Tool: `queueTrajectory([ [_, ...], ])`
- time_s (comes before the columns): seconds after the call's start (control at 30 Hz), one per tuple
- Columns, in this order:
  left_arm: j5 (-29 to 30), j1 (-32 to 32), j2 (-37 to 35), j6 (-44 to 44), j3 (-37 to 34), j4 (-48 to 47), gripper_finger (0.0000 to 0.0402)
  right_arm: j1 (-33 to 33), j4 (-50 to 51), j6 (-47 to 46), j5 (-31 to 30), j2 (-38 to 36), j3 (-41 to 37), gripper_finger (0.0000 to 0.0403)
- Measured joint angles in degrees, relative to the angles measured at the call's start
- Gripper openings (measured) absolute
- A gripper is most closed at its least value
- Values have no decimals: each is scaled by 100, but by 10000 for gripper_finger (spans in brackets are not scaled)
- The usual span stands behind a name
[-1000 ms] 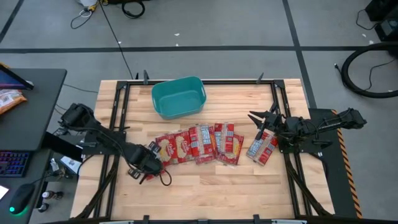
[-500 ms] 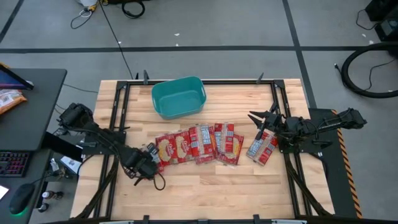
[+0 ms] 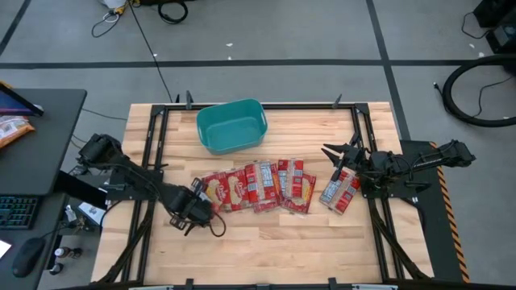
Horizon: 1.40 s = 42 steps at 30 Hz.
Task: Sort popcorn bags into baskets
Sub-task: Put the popcorn bag into the green bin
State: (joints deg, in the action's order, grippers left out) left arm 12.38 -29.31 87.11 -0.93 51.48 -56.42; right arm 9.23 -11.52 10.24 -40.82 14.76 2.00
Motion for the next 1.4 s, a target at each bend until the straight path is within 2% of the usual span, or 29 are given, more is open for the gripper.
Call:
queueTrajectory([
  [0.1, 1, 207, 0, -50, 510, -477, 3, 0, 1, 0, 0, 0, 2, 80],
  [0.27, 169, 923, -13, -795, 1430, -986, 2, 0, 1, 0, 0, 0, 0, 80],
  [0.43, 441, 1851, -13, -970, 2134, -925, 3, 0, 1, 0, 0, -1, 0, 80],
  [0.53, 687, 2406, -13, -770, 2367, -640, 4, 0, 1, 0, 0, 0, 0, 80],
  [0.73, 879, 3407, -13, 189, 2466, 247, 5, 0, -1, 0, 0, 0, 0, 80],
  [1.0, 900, 4463, 311, 993, 2470, 1294, 6, 0, -10, 0, 0, -2, 0, 80],
  [1.3, 901, 5262, 1285, 1113, 2470, 1068, 7, 0, -40, 0, 0, 0, 0, 80],
  [1.4, 1130, 5395, 1522, 1225, 2468, 885, 17, 0, -41, 0, 0, -2, 2, 80],
])
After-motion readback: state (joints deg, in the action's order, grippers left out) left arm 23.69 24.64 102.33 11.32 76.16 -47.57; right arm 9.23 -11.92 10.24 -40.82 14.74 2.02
